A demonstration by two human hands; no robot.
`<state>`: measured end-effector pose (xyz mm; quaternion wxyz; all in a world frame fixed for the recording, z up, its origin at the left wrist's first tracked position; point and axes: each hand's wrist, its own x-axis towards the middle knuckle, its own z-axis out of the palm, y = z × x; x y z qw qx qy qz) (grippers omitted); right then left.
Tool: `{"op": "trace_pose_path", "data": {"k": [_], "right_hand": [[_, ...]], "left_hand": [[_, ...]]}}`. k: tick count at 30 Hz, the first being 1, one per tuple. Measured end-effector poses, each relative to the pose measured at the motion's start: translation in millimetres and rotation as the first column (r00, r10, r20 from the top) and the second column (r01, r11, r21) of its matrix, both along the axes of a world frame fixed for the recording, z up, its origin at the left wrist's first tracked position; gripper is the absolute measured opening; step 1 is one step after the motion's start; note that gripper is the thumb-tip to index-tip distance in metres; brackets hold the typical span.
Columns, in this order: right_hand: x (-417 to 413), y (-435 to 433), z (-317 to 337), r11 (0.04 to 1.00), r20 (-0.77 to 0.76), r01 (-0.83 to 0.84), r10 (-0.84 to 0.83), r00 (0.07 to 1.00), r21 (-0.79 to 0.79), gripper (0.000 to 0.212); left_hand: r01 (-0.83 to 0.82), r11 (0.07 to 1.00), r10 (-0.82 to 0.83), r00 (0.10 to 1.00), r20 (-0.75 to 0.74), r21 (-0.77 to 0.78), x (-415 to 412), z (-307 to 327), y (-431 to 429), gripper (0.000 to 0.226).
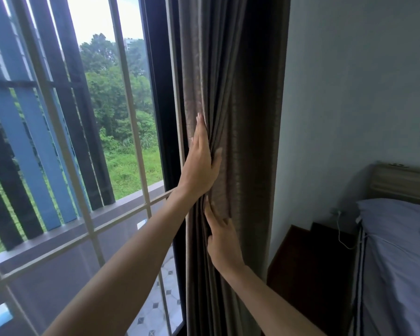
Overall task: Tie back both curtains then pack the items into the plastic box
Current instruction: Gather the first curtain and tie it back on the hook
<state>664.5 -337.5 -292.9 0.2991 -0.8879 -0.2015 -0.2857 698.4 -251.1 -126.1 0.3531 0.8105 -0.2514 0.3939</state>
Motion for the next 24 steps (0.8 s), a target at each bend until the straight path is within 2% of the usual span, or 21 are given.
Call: {"op": "trace_pose_path", "data": {"k": [3, 5, 7, 9, 11, 13, 15, 17, 19, 24], "right_hand": [[-1.4, -5.9, 0.8, 0.991, -0.087, -0.132, 0.133, 0.987, 0.014, 0.087], [2.1, -17.9, 9.1, 0.98, -0.126, -0.197, 0.198, 0.972, 0.018, 0.082], [13.3, -34.8, 28.6, 0.992, -0.052, -0.115, 0.117, 0.992, 0.05, 0.065], [29.6, -53.7, 58.4, 0.988, 0.096, 0.039, -0.054, 0.994, 0.147, 0.051], [49.9, -72.4, 93.1, 0.948, 0.166, 0.125, -0.179, 0.97, 0.293, 0.059], [76.3, -90.4, 120.7, 0.887, 0.117, 0.169, -0.241, 0.964, 0.43, 0.078], [102.0, -106.6, 136.9, 0.839, 0.026, 0.241, -0.29, 0.957, 0.488, 0.093], [110.9, -116.3, 140.4, 0.847, -0.083, 0.261, -0.252, 0.964, 0.463, 0.094], [102.8, -113.2, 132.0, 0.894, -0.152, 0.219, -0.171, 0.973, 0.392, 0.08], [76.9, -85.2, 55.5, 0.979, -0.218, 0.155, -0.123, 0.968, 0.133, 0.056]], "left_hand": [[-0.086, 0.994, 0.086, 0.996, 0.005, 0.069, 3.0, 0.5, 0.5, 0.077], [-0.183, 0.978, 0.184, 0.983, 0.002, 0.101, 3.0, 0.8, 1.6, 0.08], [-0.251, 0.959, 0.25, 0.968, 0.022, 0.13, 3.4, 0.2, 4.6, 0.084], [-0.263, 0.952, 0.26, 0.965, 0.044, 0.158, 3.7, -0.2, 8.1, 0.087], [-0.234, 0.958, 0.234, 0.972, 0.017, 0.165, 3.0, 1.2, 10.3, 0.085], [-0.189, 0.97, 0.195, 0.98, -0.028, 0.152, 0.8, 3.5, 11.5, 0.083], [-0.173, 0.974, 0.182, 0.982, -0.047, 0.148, -1.1, 4.8, 12.5, 0.082], [-0.179, 0.972, 0.188, 0.981, -0.046, 0.15, -2.0, 4.4, 12.9, 0.083], [-0.189, 0.969, 0.195, 0.98, -0.03, 0.157, -2.4, 3.6, 12.2, 0.083], [-0.161, 0.979, 0.168, 0.985, -0.047, 0.125, -2.7, 4.3, 7.6, 0.083]]}}
